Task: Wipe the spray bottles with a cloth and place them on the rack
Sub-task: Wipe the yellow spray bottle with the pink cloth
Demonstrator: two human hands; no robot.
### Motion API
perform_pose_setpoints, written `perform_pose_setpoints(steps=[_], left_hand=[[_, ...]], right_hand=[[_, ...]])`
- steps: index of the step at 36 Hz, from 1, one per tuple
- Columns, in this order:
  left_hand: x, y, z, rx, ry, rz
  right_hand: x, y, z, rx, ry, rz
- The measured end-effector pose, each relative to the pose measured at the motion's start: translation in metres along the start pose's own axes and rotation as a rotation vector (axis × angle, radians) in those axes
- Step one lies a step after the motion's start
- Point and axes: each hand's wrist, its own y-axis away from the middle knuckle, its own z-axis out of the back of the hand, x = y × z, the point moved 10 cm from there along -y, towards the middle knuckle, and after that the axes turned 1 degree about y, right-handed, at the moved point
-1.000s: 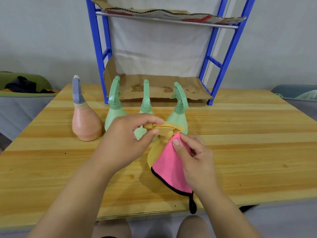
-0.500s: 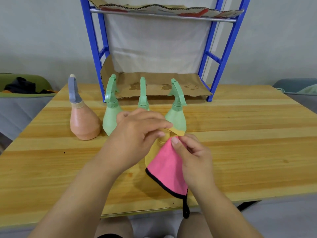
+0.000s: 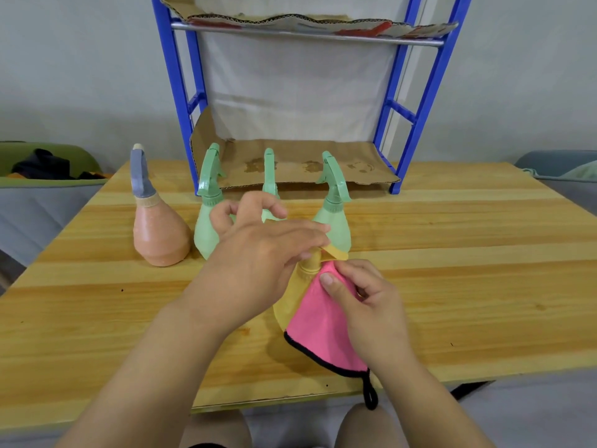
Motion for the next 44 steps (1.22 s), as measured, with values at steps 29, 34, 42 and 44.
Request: perform_pose_setpoints(steps=[29,34,42,44], left_hand=[[0.024,0.044,0.022,-0.181,0.519,0.485],[0.029,0.044,0.021,-0.184,0.611,0.5],[0.038,0.048,0.017,-0.185,0.712,0.554],[0.038,0.049,0.017,-0.193,0.731,0.555]], right_hand=[[0.046,0.028,-0.023,-0.11,0.196,0.393],[0.051,0.018,-0.026,-0.096,0.255,0.385],[0.023,0.008,-0.034,0.046,0.102,0.099],[0.021,0.008,-0.034,0.062,0.121,0.086]])
